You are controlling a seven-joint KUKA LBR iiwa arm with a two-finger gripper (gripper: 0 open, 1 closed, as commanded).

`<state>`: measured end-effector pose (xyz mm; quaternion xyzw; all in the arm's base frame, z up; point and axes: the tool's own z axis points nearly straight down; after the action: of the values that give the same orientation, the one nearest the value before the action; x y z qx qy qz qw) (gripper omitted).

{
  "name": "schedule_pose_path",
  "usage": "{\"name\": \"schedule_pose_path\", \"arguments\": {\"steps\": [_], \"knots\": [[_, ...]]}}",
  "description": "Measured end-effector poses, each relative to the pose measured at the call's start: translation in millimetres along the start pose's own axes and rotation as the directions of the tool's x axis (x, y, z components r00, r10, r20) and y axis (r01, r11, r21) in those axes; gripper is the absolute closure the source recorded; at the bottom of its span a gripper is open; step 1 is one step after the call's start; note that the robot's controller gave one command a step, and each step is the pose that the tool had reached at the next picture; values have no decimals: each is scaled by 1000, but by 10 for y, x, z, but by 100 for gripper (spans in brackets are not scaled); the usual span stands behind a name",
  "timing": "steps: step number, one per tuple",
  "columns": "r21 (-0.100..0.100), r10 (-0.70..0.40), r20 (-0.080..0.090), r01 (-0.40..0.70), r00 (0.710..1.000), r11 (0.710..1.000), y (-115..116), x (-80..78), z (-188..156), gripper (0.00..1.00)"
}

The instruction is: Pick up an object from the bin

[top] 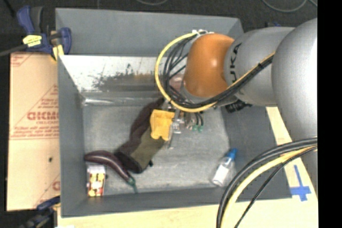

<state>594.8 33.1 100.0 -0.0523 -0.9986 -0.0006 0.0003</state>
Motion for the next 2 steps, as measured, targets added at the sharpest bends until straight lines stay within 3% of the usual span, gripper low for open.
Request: {"name": "schedule_pose_path", "arguments": {"steps": [1,2], "knots": [[1,-52,18,52,998,999,341,-225,204,100],[1,-52,18,52,998,999,341,-225,204,100]]}}
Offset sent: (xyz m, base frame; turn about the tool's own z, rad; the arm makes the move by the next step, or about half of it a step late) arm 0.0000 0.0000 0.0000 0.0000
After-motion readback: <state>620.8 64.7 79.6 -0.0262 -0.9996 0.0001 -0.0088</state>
